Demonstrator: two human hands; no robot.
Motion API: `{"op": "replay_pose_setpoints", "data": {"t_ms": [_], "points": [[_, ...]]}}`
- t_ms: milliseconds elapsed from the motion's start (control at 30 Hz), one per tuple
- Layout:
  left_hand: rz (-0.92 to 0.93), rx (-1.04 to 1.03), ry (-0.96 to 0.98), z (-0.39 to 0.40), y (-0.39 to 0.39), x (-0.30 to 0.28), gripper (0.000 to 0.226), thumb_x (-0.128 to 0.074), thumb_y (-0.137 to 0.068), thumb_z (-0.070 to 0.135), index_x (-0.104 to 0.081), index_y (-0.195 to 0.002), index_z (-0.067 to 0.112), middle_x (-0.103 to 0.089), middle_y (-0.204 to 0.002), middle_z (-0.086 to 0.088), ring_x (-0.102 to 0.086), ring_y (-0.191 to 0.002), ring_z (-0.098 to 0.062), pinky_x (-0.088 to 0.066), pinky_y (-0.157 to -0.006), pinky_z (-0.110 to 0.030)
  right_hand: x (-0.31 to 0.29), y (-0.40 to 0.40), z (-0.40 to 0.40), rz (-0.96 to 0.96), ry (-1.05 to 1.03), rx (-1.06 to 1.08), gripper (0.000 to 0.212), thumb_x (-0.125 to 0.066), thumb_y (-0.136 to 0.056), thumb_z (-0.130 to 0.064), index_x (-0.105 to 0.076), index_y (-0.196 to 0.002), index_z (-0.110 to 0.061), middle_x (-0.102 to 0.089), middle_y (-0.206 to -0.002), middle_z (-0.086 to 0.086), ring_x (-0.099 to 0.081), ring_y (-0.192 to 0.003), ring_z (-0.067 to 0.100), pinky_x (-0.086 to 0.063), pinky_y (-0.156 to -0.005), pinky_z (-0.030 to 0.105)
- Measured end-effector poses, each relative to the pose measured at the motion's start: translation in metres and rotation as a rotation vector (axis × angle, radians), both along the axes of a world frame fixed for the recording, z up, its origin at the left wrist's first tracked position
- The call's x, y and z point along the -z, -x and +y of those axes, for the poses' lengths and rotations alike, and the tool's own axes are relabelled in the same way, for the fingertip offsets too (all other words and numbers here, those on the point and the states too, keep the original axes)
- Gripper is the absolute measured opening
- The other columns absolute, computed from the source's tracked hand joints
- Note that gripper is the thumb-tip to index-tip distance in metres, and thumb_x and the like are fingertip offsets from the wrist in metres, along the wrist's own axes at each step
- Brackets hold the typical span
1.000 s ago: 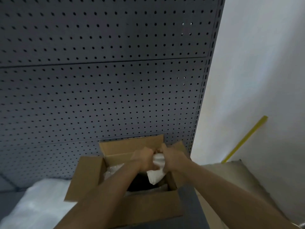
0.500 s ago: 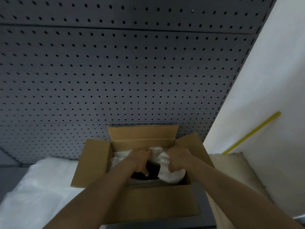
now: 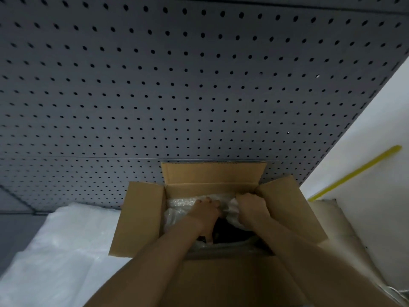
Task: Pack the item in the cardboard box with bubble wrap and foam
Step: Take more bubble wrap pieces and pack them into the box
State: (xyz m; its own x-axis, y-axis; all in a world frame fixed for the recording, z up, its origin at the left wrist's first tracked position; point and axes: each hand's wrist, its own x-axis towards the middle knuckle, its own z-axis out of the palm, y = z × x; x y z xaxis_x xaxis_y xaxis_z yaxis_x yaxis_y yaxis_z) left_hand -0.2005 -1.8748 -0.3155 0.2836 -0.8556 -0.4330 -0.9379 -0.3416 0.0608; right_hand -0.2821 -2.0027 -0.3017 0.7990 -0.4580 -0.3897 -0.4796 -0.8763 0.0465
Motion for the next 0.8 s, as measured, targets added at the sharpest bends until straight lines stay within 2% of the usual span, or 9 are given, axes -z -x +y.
{"op": "replay_pose_setpoints", "data": {"t_ms": [100, 167, 267, 367, 467, 533, 600, 700, 800], "points": [[0.032, 0.003, 0.021, 0.001, -0.002, 0.007, 0.088, -0.084, -0.062, 0.037, -0.045, -0.14, 0.025, -0.039, -0.141, -0.006, -0.035, -0.127, -0.029, -0.032, -0.104, -0.041, 0.025, 0.007, 0.009, 0.125, -0.067, -0.055, 0.033, -0.054, -0.092, -0.015, -0.053, -0.125, -0.013, -0.058, -0.129, 0.008, -0.057, -0.117, 0.027, -0.049, -0.098, 0.038], [0.048, -0.017, 0.02, 0.001, -0.002, 0.01, 0.089, -0.085, -0.061, 0.035, -0.046, -0.14, 0.022, -0.039, -0.139, -0.007, -0.037, -0.126, -0.029, -0.033, -0.106, -0.041, 0.03, 0.006, 0.006, 0.169, -0.107, -0.019, 0.04, -0.058, -0.089, -0.011, -0.052, -0.128, -0.012, -0.056, -0.132, 0.011, -0.056, -0.12, 0.028, -0.048, -0.099, 0.038], [0.066, -0.045, 0.028, -0.001, -0.001, 0.014, 0.087, -0.086, -0.061, 0.031, -0.048, -0.138, 0.017, -0.041, -0.139, -0.009, -0.042, -0.124, -0.029, -0.034, -0.109, -0.041, 0.018, -0.001, -0.001, 0.169, -0.216, 0.06, 0.046, -0.066, -0.085, -0.017, -0.054, -0.128, -0.008, -0.056, -0.131, 0.015, -0.056, -0.119, 0.031, -0.047, -0.098, 0.037], [0.078, -0.069, 0.026, 0.0, 0.001, 0.016, 0.087, -0.087, -0.061, 0.029, -0.048, -0.138, 0.016, -0.04, -0.141, -0.009, -0.044, -0.125, -0.03, -0.035, -0.11, -0.039, -0.002, -0.008, 0.003, 0.25, -0.331, 0.123, 0.058, -0.06, -0.091, -0.025, -0.039, -0.142, -0.007, -0.04, -0.146, 0.014, -0.044, -0.131, 0.03, -0.037, -0.109, 0.036], [0.116, -0.085, 0.07, 0.003, 0.001, 0.017, 0.081, -0.087, -0.061, 0.031, -0.053, -0.134, 0.019, -0.045, -0.136, -0.007, -0.05, -0.12, -0.029, -0.04, -0.106, -0.038, 0.015, -0.012, 0.004, 0.26, -0.25, 0.1, 0.041, -0.045, -0.099, -0.023, -0.046, -0.135, -0.003, -0.045, -0.141, 0.015, -0.045, -0.13, 0.031, -0.036, -0.109, 0.035], [0.123, -0.084, 0.093, 0.006, 0.001, 0.014, 0.077, -0.086, -0.062, 0.034, -0.055, -0.131, 0.023, -0.048, -0.132, -0.005, -0.052, -0.116, -0.027, -0.042, -0.102, -0.037, 0.018, -0.009, 0.007, 0.157, -0.153, 0.092, 0.034, -0.05, -0.095, -0.015, -0.053, -0.126, -0.002, -0.052, -0.133, 0.019, -0.051, -0.123, 0.034, -0.042, -0.101, 0.039], [0.11, -0.071, 0.092, 0.008, 0.001, 0.01, 0.076, -0.084, -0.065, 0.034, -0.052, -0.132, 0.024, -0.049, -0.131, -0.006, -0.052, -0.116, -0.027, -0.04, -0.1, -0.038, 0.01, -0.006, 0.011, 0.166, -0.115, 0.111, 0.04, -0.061, -0.087, -0.013, -0.053, -0.125, -0.003, -0.053, -0.131, 0.018, -0.052, -0.121, 0.035, -0.045, -0.097, 0.04], [0.068, -0.087, 0.053, 0.011, 0.001, -0.003, 0.084, -0.082, -0.068, 0.035, -0.043, -0.141, 0.02, -0.046, -0.14, -0.007, -0.046, -0.125, -0.028, -0.032, -0.11, -0.038, -0.015, -0.003, 0.017, 0.25, -0.132, 0.129, 0.057, -0.073, -0.079, -0.015, -0.05, -0.13, -0.006, -0.051, -0.134, 0.014, -0.05, -0.123, 0.031, -0.047, -0.098, 0.037], [0.091, -0.165, 0.038, 0.012, -0.001, -0.028, 0.086, -0.081, -0.072, 0.032, -0.037, -0.144, 0.016, -0.044, -0.145, -0.008, -0.044, -0.13, -0.029, -0.035, -0.109, -0.037, -0.039, 0.002, 0.021, 0.181, -0.101, 0.144, 0.048, -0.07, -0.081, -0.017, -0.054, -0.126, -0.006, -0.056, -0.13, 0.014, -0.053, -0.12, 0.03, -0.047, -0.096, 0.038]]}}
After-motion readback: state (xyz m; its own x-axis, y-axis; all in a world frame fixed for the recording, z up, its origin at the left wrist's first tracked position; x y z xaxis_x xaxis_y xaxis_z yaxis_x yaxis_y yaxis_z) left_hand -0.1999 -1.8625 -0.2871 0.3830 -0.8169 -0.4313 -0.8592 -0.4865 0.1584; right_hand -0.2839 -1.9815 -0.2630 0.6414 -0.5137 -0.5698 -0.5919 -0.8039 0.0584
